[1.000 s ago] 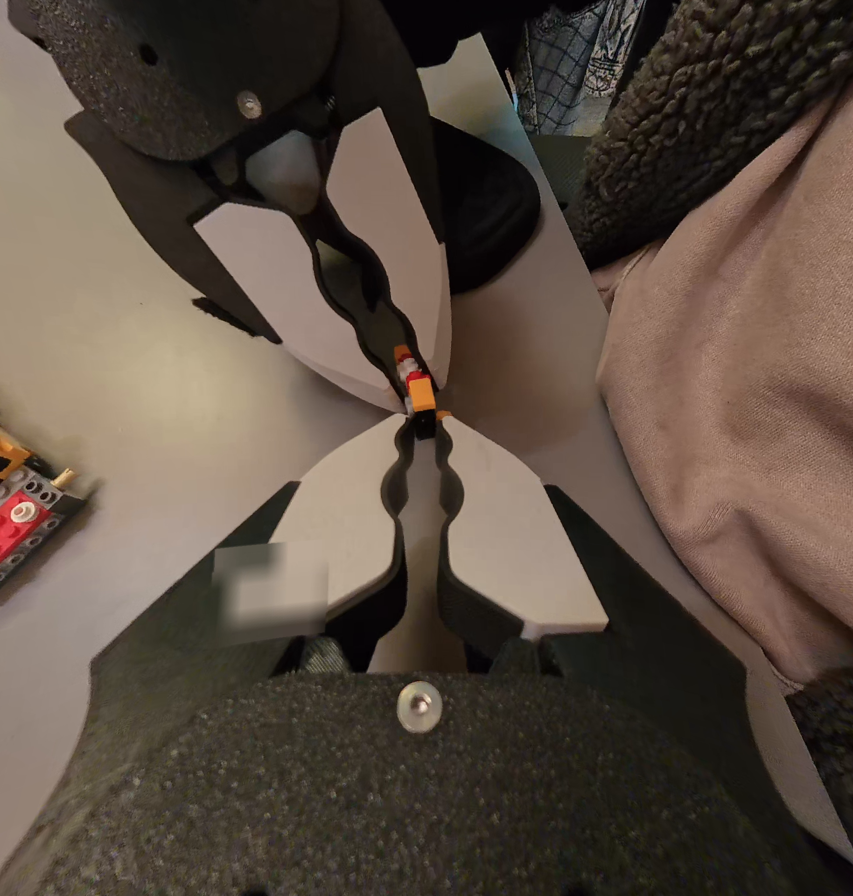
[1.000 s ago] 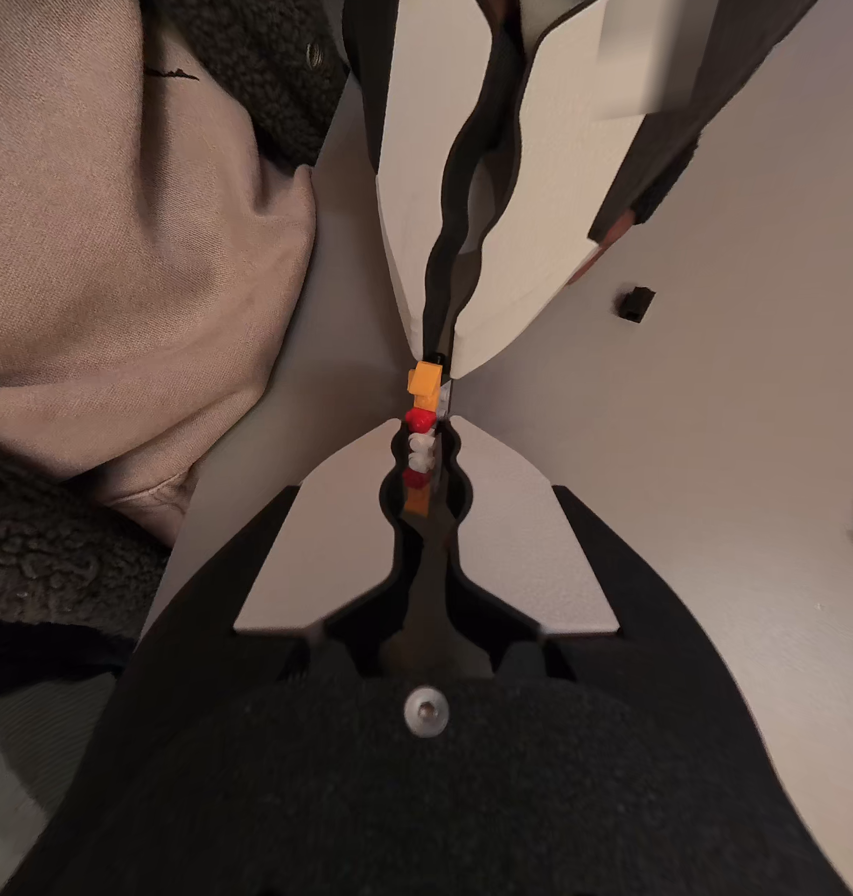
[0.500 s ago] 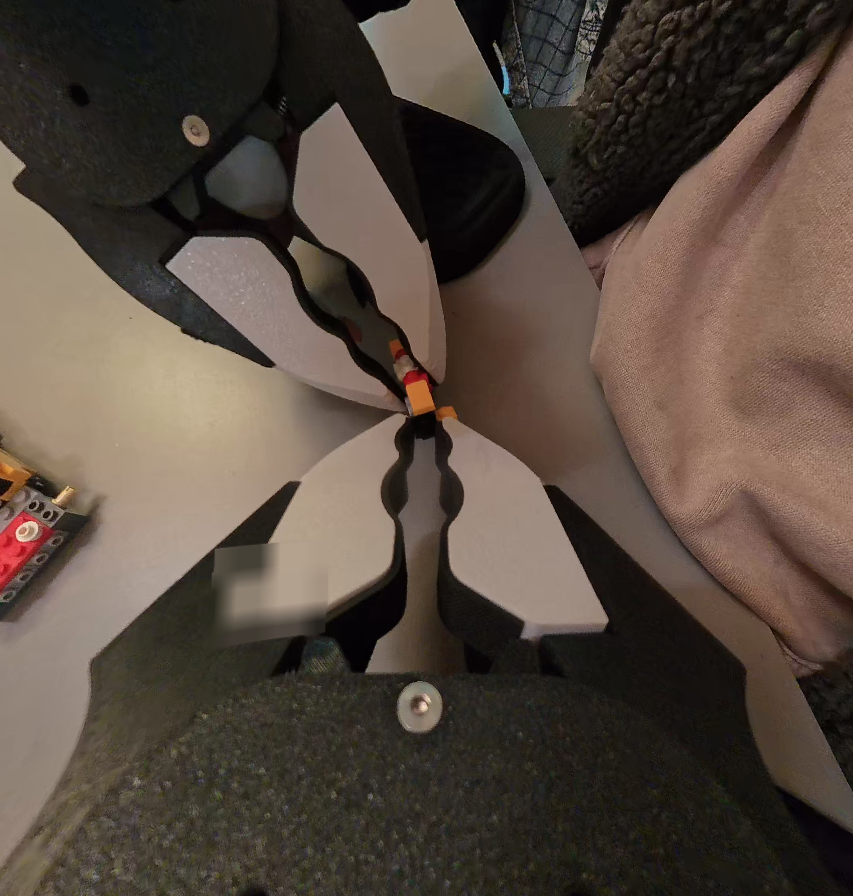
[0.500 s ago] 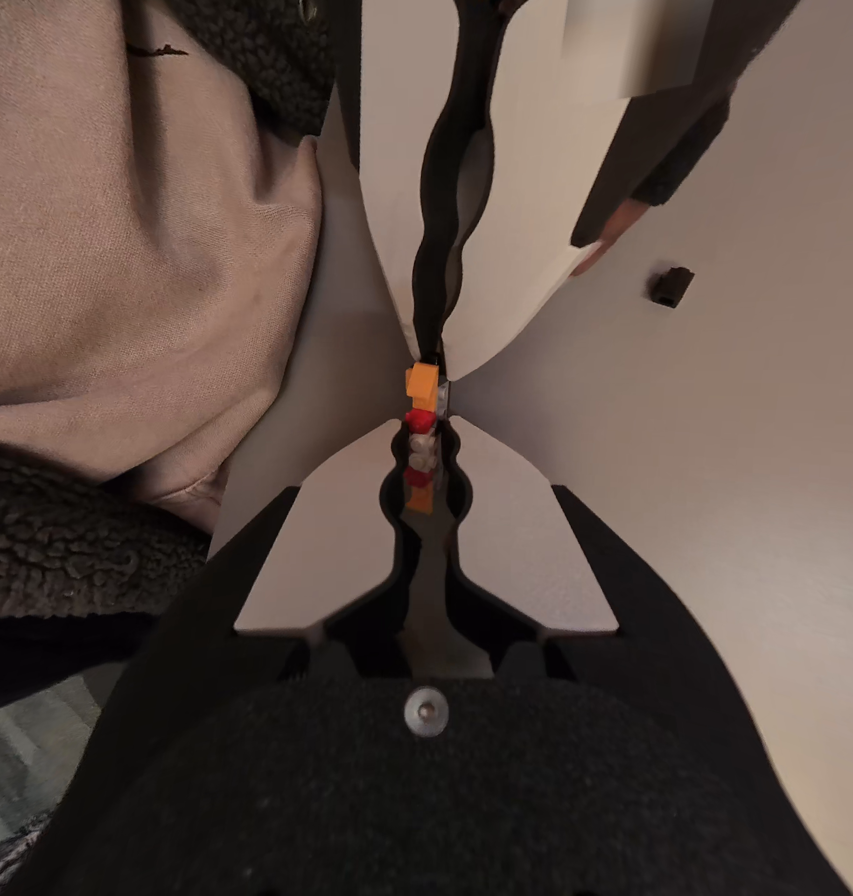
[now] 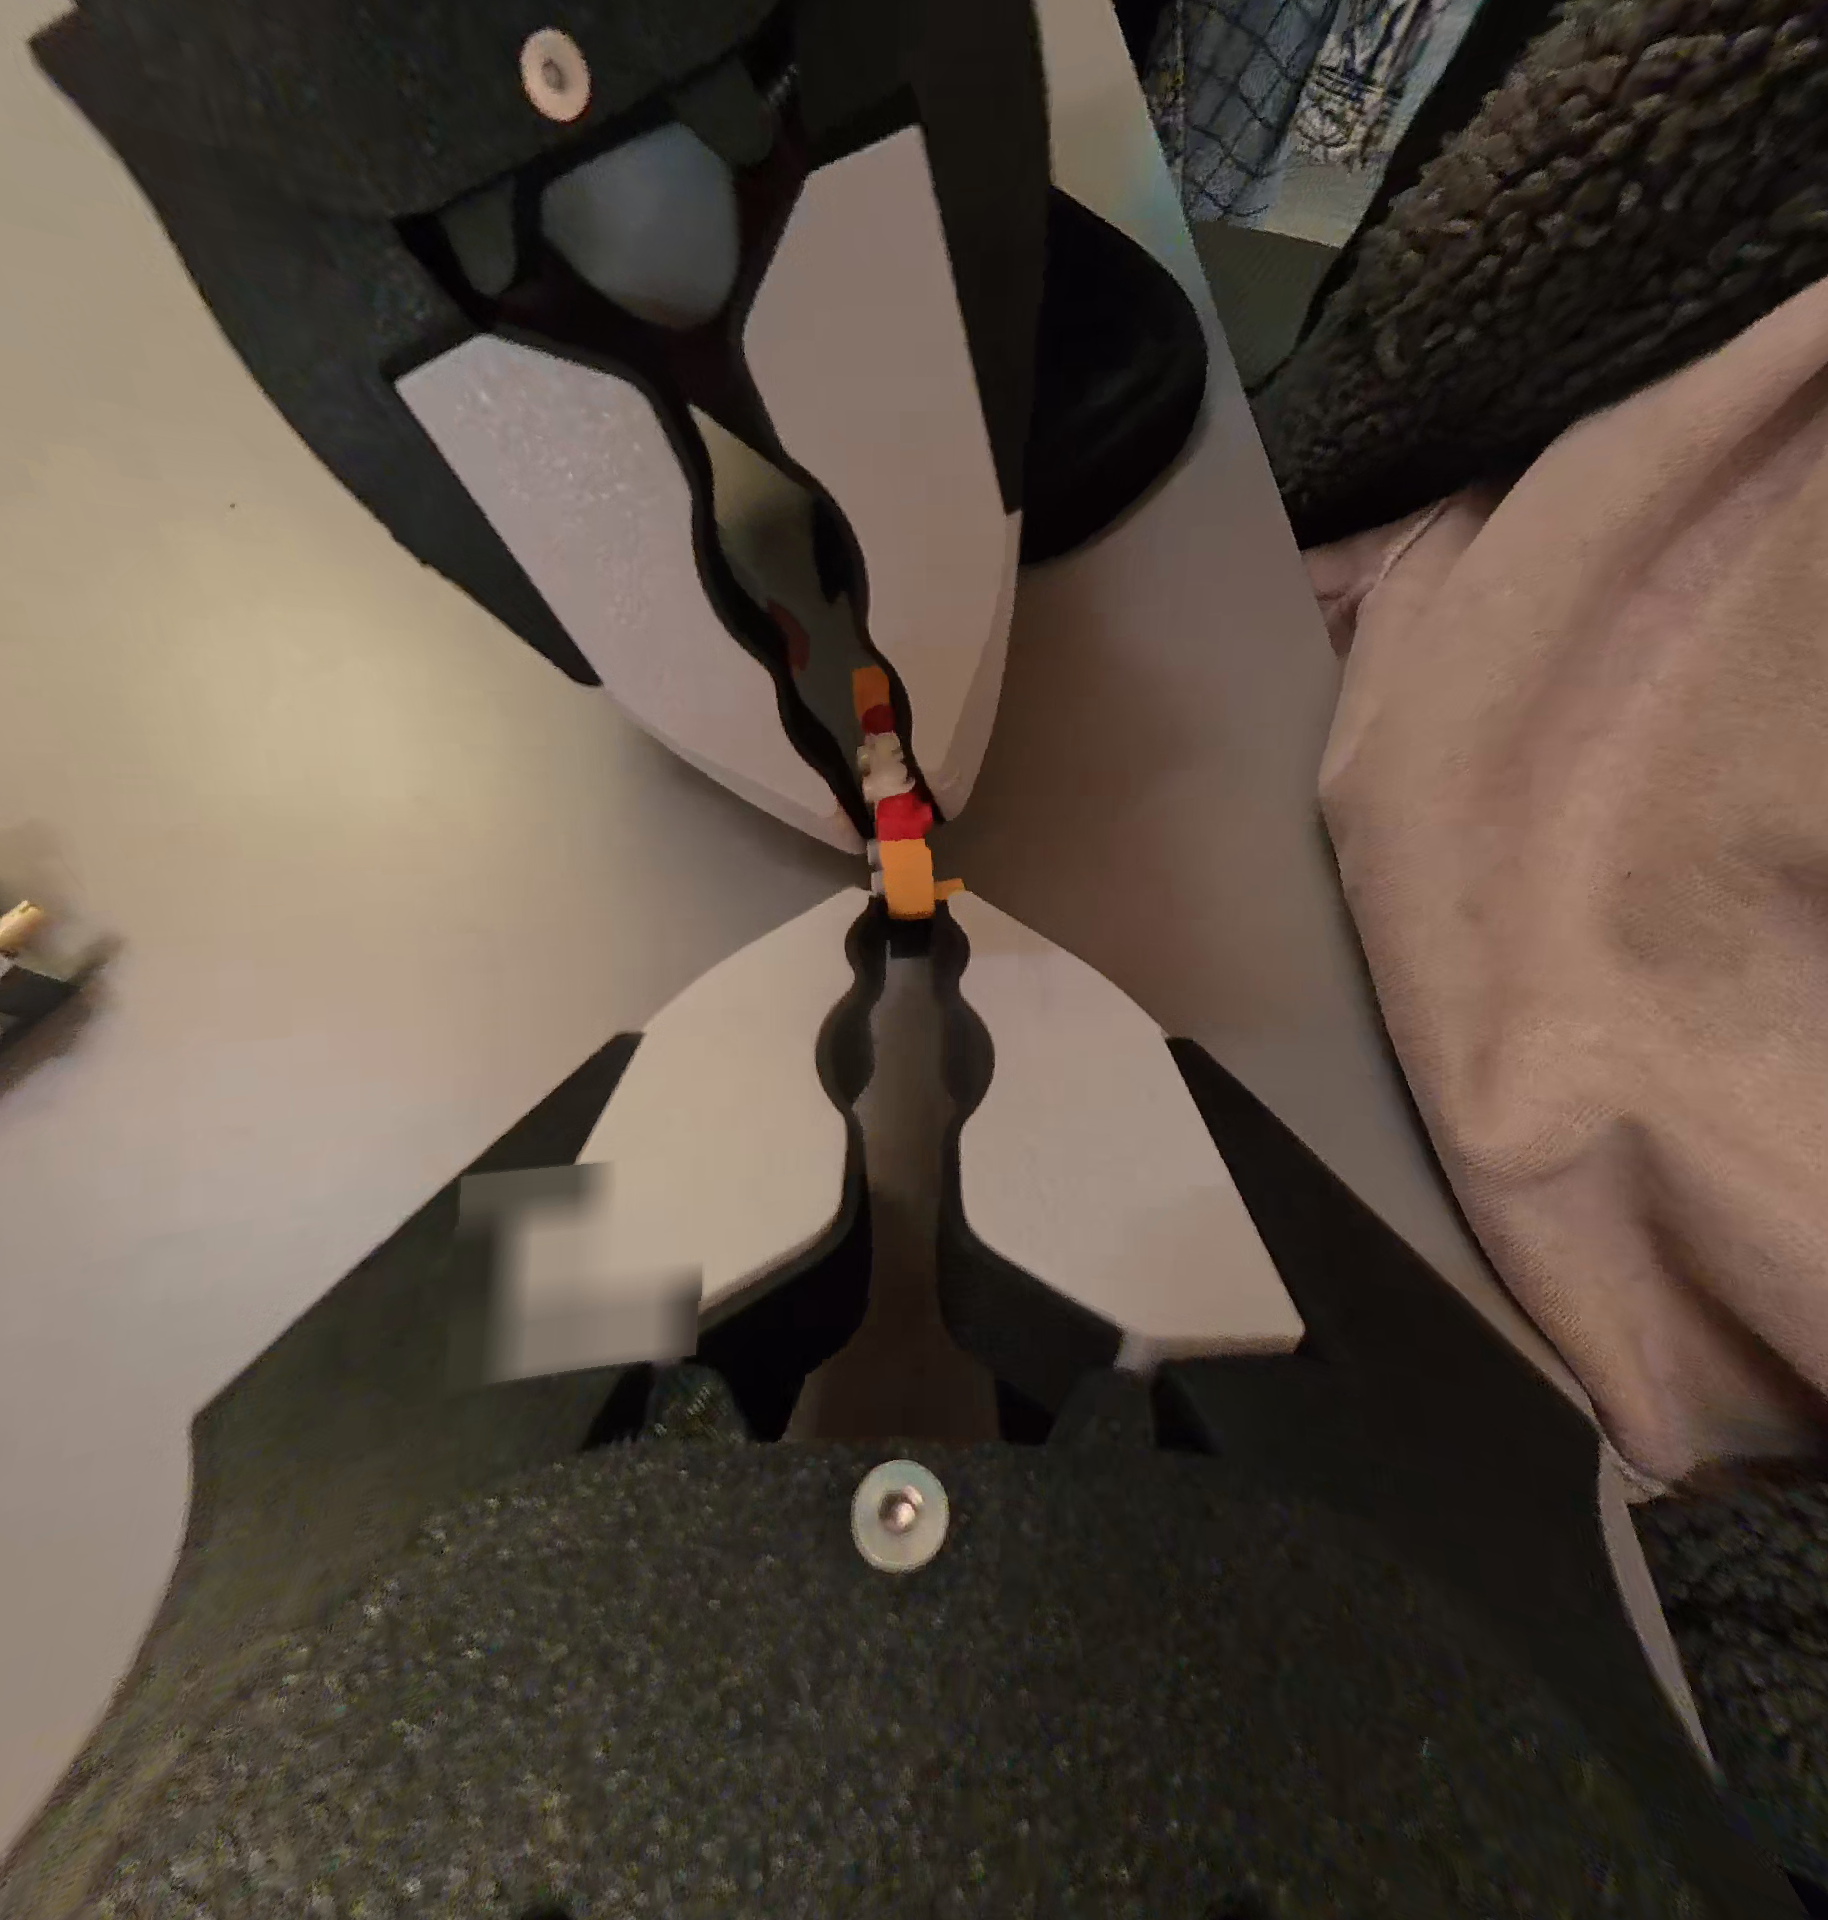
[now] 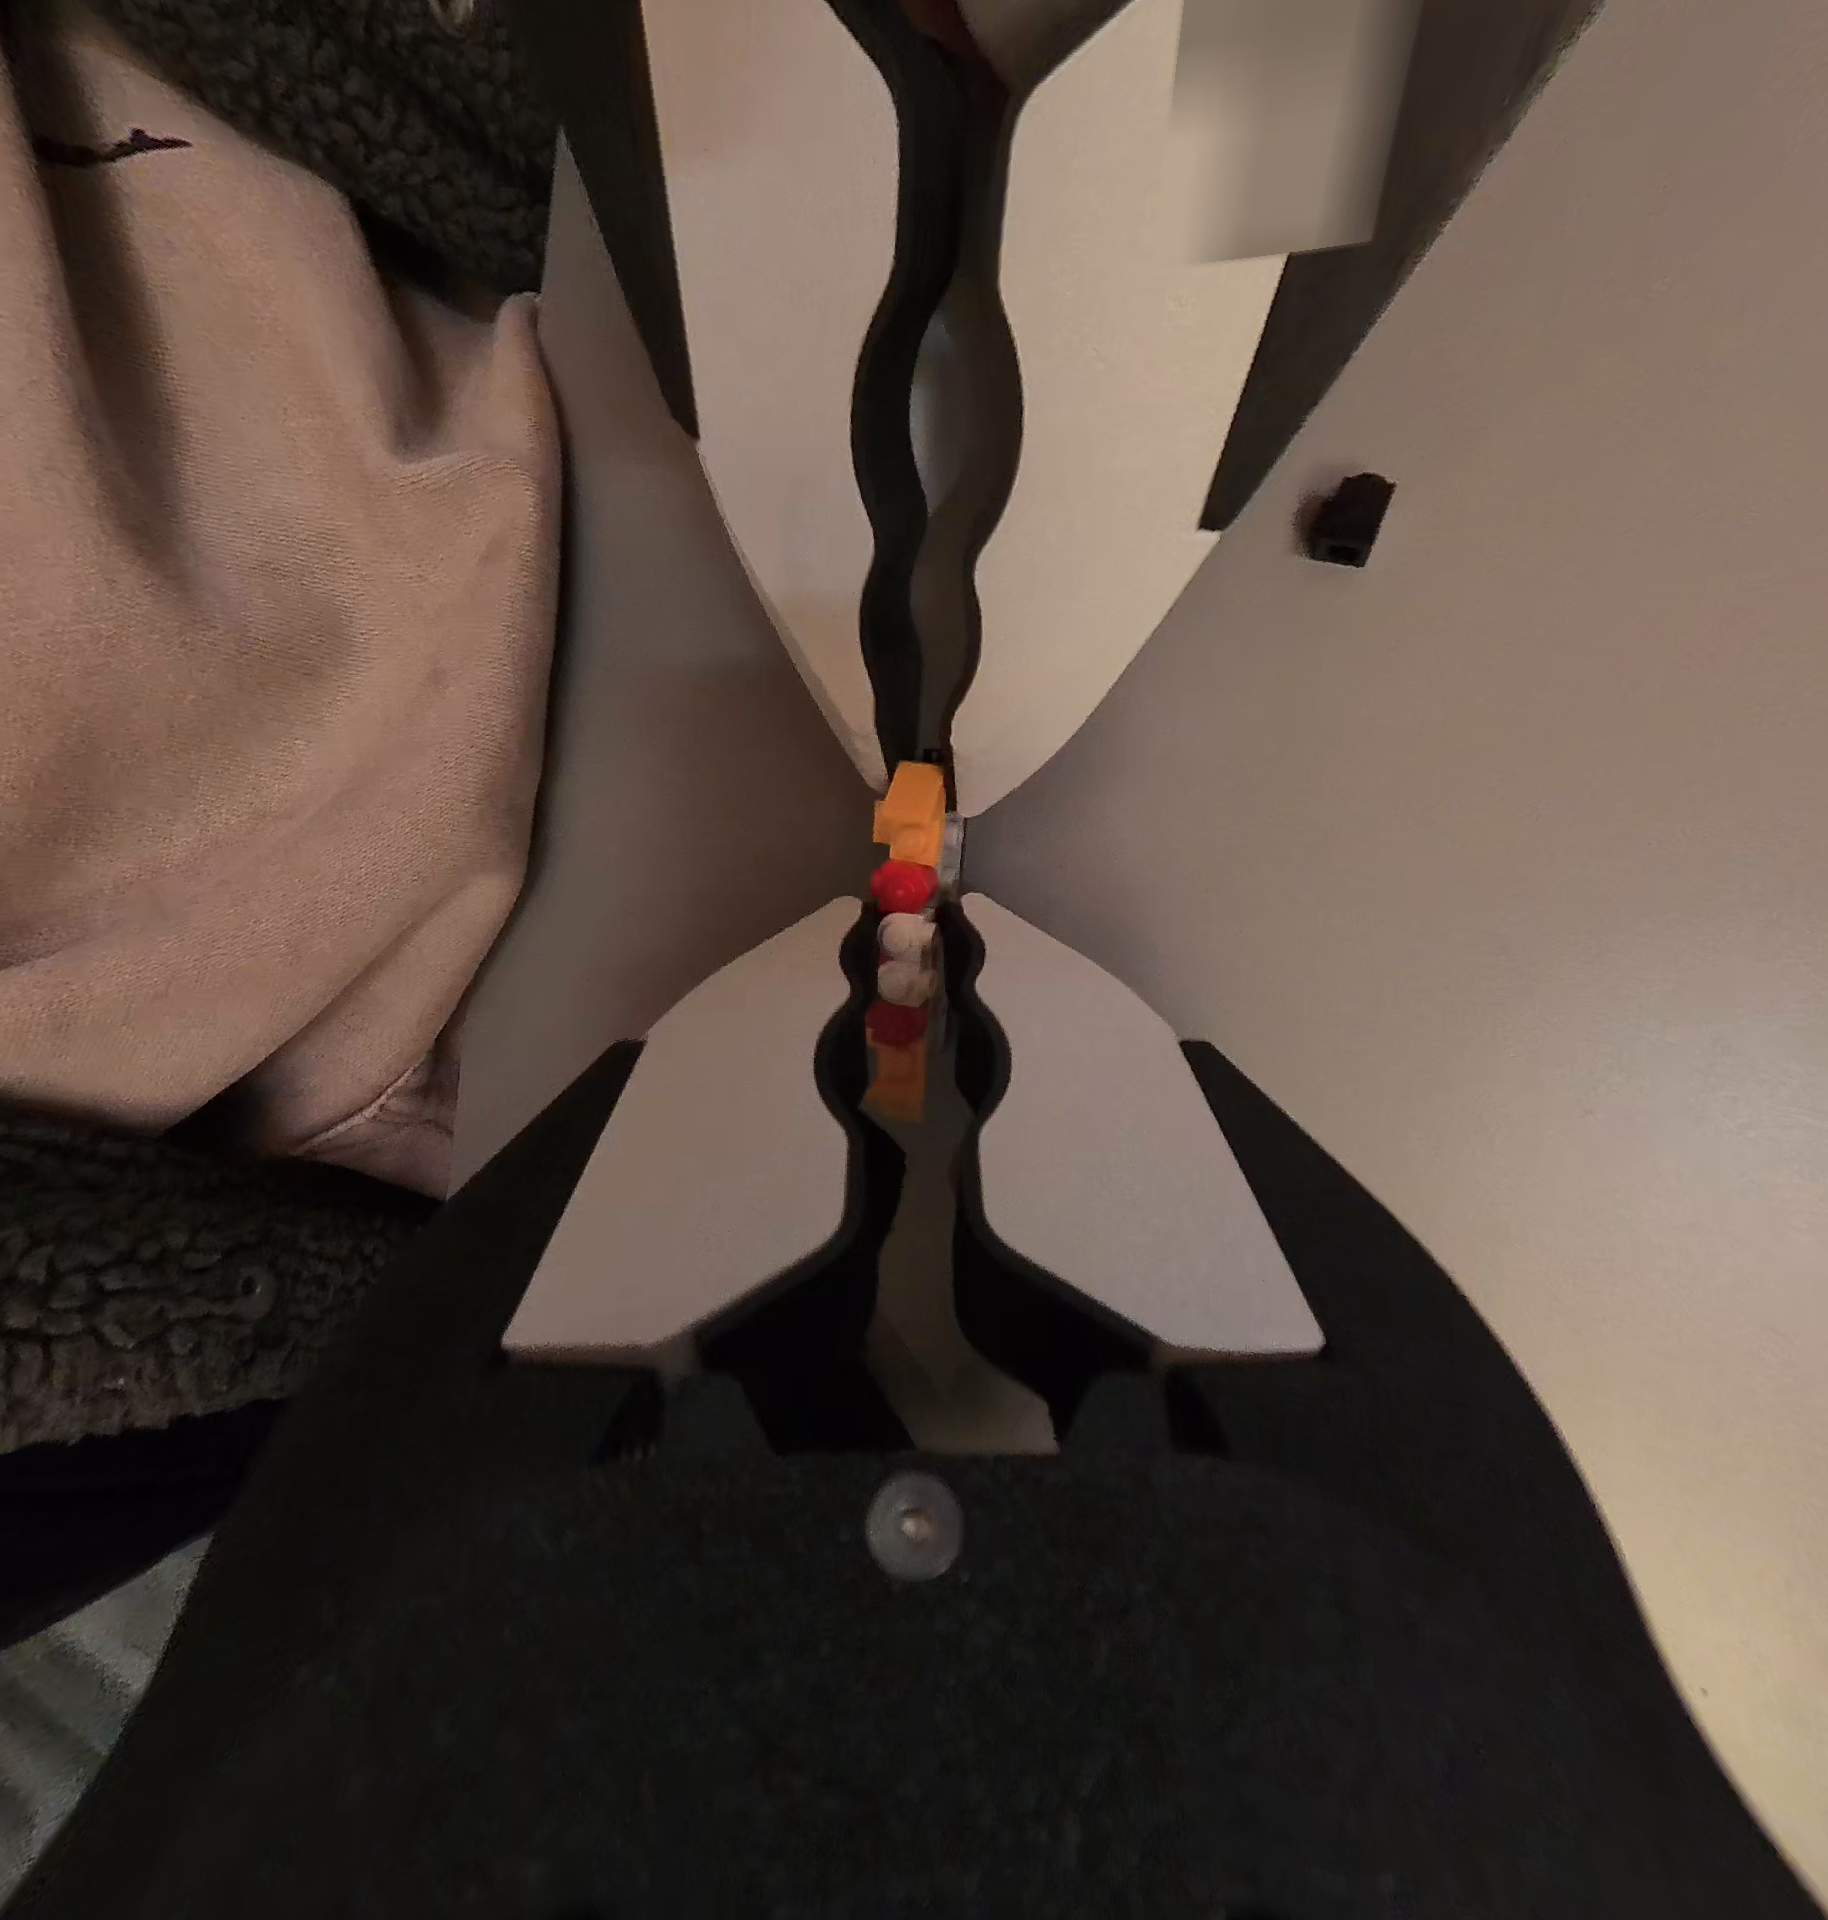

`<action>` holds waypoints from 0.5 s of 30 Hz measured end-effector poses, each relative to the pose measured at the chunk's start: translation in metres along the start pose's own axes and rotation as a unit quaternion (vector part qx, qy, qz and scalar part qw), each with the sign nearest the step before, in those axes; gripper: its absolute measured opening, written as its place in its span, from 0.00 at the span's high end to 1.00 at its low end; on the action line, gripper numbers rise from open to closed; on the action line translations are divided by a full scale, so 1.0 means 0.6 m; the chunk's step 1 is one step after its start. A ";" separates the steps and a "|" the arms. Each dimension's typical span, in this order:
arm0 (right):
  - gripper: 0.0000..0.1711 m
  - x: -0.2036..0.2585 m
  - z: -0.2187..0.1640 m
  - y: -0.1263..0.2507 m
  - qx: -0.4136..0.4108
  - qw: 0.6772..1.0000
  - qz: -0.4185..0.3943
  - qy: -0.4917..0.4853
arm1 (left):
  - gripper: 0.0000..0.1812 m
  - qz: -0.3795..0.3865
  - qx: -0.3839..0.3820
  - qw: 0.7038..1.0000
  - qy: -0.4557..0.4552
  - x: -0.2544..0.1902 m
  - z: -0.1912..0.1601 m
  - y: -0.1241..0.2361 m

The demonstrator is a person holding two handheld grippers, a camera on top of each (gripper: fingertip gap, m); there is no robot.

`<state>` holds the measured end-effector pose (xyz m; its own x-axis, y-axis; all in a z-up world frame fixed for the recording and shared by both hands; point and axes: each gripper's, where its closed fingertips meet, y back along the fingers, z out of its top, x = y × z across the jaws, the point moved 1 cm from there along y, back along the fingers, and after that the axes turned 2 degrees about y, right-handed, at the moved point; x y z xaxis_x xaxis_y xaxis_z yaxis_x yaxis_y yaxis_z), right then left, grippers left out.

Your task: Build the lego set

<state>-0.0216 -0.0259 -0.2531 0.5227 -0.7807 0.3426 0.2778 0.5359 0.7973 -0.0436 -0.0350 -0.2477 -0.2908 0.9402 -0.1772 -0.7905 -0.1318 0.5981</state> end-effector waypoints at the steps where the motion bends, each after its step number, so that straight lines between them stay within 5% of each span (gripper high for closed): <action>1: 0.93 -0.001 -0.001 -0.001 0.003 1.000 -0.004 -0.004 | 0.96 -0.001 0.002 1.000 0.006 0.001 -0.002 -0.001; 15: 0.87 -0.011 0.000 0.005 0.004 0.994 -0.101 0.047 | 0.95 -0.003 -0.001 0.999 0.041 0.014 -0.008 -0.005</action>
<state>-0.0245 -0.0191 -0.2529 0.5305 -0.8380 0.1277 0.3777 0.3685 0.8495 -0.0464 -0.0284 -0.2549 -0.3301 0.9119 -0.2440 -0.7933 -0.1279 0.5953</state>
